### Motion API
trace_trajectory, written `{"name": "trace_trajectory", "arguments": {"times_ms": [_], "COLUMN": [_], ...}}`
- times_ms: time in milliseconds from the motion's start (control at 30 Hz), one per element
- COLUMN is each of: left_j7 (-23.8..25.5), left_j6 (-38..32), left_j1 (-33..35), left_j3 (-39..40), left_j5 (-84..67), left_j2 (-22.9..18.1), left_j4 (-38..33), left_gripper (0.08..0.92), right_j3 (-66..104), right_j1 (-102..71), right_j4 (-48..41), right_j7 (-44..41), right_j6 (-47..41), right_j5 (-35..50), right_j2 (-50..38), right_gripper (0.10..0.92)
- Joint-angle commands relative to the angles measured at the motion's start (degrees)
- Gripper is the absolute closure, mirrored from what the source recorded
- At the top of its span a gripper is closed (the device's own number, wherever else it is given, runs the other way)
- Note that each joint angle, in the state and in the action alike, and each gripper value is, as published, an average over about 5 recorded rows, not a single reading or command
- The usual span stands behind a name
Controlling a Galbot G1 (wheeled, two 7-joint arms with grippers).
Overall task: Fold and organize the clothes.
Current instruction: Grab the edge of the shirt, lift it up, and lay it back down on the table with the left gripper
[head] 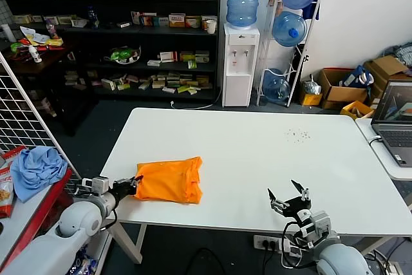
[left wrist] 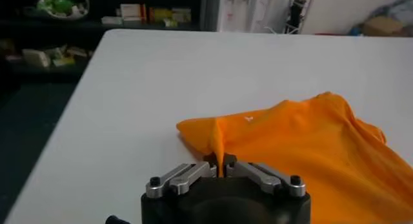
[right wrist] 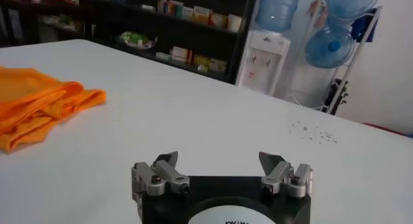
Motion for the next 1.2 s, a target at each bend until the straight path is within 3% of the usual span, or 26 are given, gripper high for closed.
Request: {"name": "trace_trajectory", "arguments": {"times_ms": [33, 333, 633, 900, 1200], "left_j7": [-5.22, -4.54, -4.57, -5.72, -10.32], "left_j6": [-0.43, -6.31, -8.05, -7.03, -2.71], "left_j1": [-0.59, -4.1, -4.94, -4.15, -1.18], "left_j3": [-5.35, -4.13, -3.35, -1.29, 0.26], "left_j5": [13.97, 31.2, 31.61, 32.45, 24.9], "left_j2": [10.41, 16.68, 20.84, 16.84, 8.19], "left_j4": [4.07, 9.25, 9.15, 4.91, -1.6], "left_gripper": [0.871, 0.871, 0.871, 0.871, 0.871], "right_j3": [-1.3, -1.58, -1.56, -1.48, -0.84], "right_j1": [0.82, 1.07, 0.79, -0.28, -1.95], "right_j4": [0.12, 0.47, 0.89, 1.08, 1.75], "right_j7": [-0.08, -0.21, -0.21, -0.29, -0.24], "right_j6": [0.06, 0.17, 0.25, 0.45, 0.51], "right_j5": [-0.09, -0.06, -0.51, -1.79, -3.18], "right_j2": [-0.14, -0.17, 0.29, 1.18, 1.56], "right_gripper": [0.203, 0.203, 0.203, 0.203, 0.203]}}
